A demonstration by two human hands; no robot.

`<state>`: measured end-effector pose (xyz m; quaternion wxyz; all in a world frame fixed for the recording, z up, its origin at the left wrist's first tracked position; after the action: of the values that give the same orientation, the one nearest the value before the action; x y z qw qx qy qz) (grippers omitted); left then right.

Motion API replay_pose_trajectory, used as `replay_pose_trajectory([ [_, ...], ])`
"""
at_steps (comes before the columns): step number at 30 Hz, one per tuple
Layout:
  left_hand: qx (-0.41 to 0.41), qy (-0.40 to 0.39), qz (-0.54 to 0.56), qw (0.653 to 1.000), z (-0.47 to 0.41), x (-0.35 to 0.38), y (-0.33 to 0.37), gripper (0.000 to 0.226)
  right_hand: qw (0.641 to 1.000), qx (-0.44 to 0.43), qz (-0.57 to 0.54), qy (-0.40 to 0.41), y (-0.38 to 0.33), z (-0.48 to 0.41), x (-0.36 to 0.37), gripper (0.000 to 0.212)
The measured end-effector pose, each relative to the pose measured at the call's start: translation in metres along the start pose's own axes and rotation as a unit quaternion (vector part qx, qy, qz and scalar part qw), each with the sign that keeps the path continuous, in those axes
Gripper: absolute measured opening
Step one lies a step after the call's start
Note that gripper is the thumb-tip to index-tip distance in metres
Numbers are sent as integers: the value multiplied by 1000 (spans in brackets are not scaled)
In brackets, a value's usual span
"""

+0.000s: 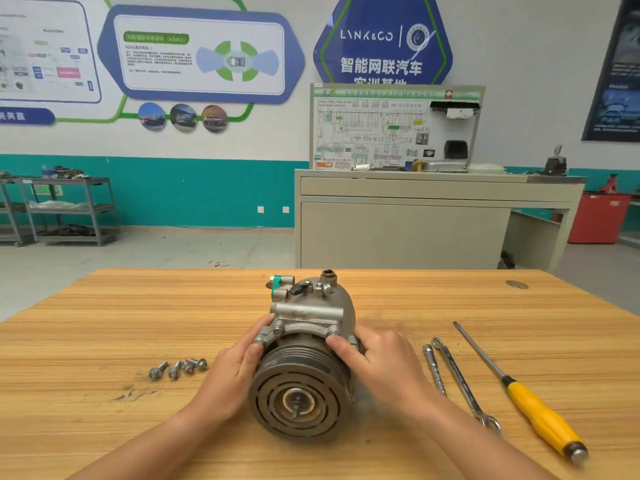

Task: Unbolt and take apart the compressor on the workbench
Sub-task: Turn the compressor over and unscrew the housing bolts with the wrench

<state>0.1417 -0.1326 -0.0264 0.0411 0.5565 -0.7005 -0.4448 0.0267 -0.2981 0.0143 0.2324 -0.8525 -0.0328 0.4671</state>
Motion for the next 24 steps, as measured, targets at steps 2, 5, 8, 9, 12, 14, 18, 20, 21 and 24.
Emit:
replay_pose_trajectory([
  [2, 3, -2, -1, 1000, 9, -4, 11, 74, 1000, 17, -25, 3, -6, 14, -5, 69],
  [5, 1, 0, -5, 1000, 17, -13, 24, 75, 995, 56, -83, 6, -15, 26, -16, 64],
  [8, -31, 2, -2, 1000, 25, -20, 36, 54, 990, 73, -121, 15, -23, 33, -29, 65],
  [9, -42, 7, 4, 999, 28, -23, 39, 50, 989, 74, -127, 14, -26, 35, -32, 66],
  [12, -64, 7, 31, 997, 29, -30, 52, 42, 987, 80, -139, 12, -31, 37, -38, 69],
  [14, -89, -22, 34, 995, 22, -31, 56, 38, 983, 96, -155, 4, -32, 31, -42, 68],
  [18, -174, -111, -19, 978, -5, -28, 47, 27, 962, 174, -197, -68, -22, 6, -39, 66],
  [20, -208, -153, -22, 966, -19, -24, 42, 20, 953, 205, -201, -98, -13, -8, -34, 66],
  [21, -220, -173, -23, 960, -25, -23, 41, 20, 951, 212, -195, -109, -10, -15, -31, 68],
  [24, -237, -204, 3, 950, -37, -17, 34, 28, 946, 227, -203, -115, -1, -31, -23, 76],
])
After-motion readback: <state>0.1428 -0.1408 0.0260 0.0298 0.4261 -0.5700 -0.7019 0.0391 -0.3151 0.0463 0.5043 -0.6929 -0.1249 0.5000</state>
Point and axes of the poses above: each hand's wrist, its own z-axis away from the middle knuckle, its own x-axis out of the palm, y = z × x, the point moved 8 cm from there along -z, towards the middle knuckle, and after that the axes turned 10 degrees about x, right-handed, at the moved point
